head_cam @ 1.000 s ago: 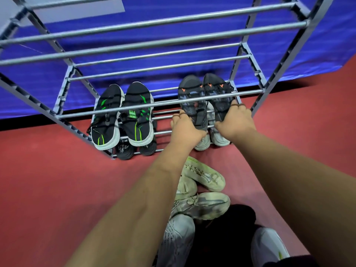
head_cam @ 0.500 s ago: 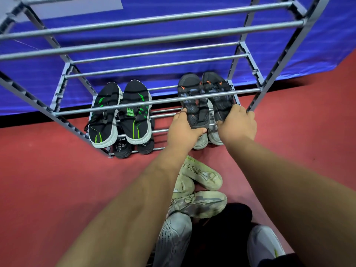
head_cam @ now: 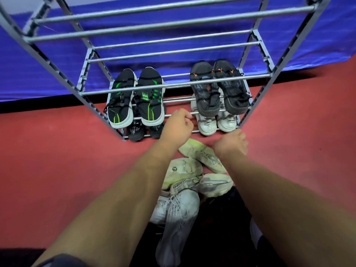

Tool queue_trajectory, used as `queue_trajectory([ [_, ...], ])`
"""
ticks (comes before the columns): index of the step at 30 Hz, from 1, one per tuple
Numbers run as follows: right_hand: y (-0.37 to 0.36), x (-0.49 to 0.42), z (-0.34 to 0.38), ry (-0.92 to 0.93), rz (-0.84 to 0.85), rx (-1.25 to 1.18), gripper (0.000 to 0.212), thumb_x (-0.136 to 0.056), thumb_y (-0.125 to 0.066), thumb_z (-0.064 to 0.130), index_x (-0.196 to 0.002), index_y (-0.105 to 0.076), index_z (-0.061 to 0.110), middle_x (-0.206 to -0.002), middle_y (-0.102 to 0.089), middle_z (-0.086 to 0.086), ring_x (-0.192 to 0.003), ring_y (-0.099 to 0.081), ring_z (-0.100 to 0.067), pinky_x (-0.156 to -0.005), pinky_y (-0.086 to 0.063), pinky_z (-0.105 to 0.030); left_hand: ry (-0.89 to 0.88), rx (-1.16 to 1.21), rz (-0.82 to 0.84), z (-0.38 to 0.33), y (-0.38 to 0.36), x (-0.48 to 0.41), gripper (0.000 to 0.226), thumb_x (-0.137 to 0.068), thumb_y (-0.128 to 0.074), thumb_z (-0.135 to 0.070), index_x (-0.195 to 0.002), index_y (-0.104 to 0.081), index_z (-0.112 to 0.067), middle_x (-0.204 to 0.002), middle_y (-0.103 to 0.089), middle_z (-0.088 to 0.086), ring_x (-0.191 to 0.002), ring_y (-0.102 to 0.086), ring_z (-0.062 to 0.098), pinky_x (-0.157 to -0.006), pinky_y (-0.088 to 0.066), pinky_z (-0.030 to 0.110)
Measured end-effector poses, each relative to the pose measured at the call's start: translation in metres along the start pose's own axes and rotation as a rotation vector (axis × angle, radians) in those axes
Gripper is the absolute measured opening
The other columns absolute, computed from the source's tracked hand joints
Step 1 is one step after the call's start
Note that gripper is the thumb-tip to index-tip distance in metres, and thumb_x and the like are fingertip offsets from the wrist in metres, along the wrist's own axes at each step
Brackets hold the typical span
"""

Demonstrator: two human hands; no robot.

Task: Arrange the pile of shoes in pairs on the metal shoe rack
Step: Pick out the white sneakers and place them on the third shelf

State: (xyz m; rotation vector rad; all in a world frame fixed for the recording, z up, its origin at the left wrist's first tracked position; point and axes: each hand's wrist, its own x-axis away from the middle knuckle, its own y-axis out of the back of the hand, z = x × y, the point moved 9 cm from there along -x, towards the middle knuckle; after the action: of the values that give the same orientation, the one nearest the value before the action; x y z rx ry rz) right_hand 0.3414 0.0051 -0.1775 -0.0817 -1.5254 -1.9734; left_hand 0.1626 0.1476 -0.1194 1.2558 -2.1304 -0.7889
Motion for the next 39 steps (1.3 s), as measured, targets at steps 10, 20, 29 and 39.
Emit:
queue_trajectory([
  [10, -0.109, 0.114, 0.006, 0.627, 0.551, 0.662, 0.041, -0.099, -0.057, 0.036, -0.128, -0.069, 0.010, -0.127, -0.070, -0.011, -0.115, -0.066, -0.032, -0.098, -0.055, -0.036, 0.314, -0.152, 0.599, 0.137, -0.053, 0.142, 0.023, -0.096, -0.064, -0.024, -0.104, -0.073, -0.005, -0.102, -0.079, 0.015, -0.091, -0.076, 0.029, -0.083, -0.063, 0.038],
  [20, -0.125, 0.148, 0.002, 0.808, 0.483, 0.765, 0.033, -0.099, -0.054, 0.025, -0.125, -0.075, 0.025, -0.113, -0.072, -0.005, -0.105, -0.067, -0.029, -0.092, -0.058, -0.039, 0.153, -0.557, 0.531, 0.168, -0.048, 0.196, 0.038, -0.091, -0.062, -0.010, -0.128, -0.063, -0.007, -0.125, -0.066, 0.013, -0.117, -0.065, 0.033, -0.094, -0.057, 0.045],
  [29, -0.098, 0.148, 0.041, 0.746, 0.292, 0.222, 0.036, -0.105, -0.048, 0.017, -0.137, -0.065, 0.022, -0.131, -0.060, -0.009, -0.114, -0.063, -0.035, -0.092, -0.054, -0.042, 0.403, -0.671, 0.568, 0.248, 0.003, 0.215, 0.072, -0.084, -0.067, -0.023, -0.153, -0.046, -0.021, -0.139, -0.052, 0.014, -0.125, -0.059, 0.039, -0.107, -0.052, 0.047],
  [39, -0.079, 0.123, 0.026, 0.378, 0.220, 0.064, 0.048, -0.095, -0.058, 0.017, -0.139, -0.048, 0.000, -0.138, -0.058, -0.019, -0.119, -0.062, -0.040, -0.080, -0.045, -0.038, 0.419, -0.394, 0.469, 0.256, 0.025, 0.207, 0.036, -0.103, -0.058, -0.026, -0.137, -0.058, -0.013, -0.135, -0.067, 0.012, -0.121, -0.063, 0.035, -0.093, -0.049, 0.036],
])
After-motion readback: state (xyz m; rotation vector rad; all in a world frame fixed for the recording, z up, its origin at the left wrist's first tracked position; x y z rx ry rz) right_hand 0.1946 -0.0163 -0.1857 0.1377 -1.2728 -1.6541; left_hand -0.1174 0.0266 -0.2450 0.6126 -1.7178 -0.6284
